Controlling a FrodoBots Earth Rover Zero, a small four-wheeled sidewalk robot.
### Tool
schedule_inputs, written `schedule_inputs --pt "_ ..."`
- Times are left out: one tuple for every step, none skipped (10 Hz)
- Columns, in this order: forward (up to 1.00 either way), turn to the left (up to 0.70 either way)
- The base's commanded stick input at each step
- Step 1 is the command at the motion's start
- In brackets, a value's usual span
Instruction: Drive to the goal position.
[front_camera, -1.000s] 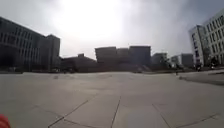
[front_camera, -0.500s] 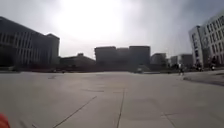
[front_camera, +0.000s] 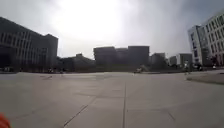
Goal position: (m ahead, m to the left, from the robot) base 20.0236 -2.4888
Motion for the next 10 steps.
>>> schedule_inputs --pt "1.00 0.00" --pt "1.00 0.00" --pt "1.00 0.00" --pt "1.00 0.00" --pt "1.00 0.00" --pt "1.00 0.00" --pt "1.00 0.00" --pt "1.00 0.00" --pt "1.00 0.00" --pt "1.00 0.00"
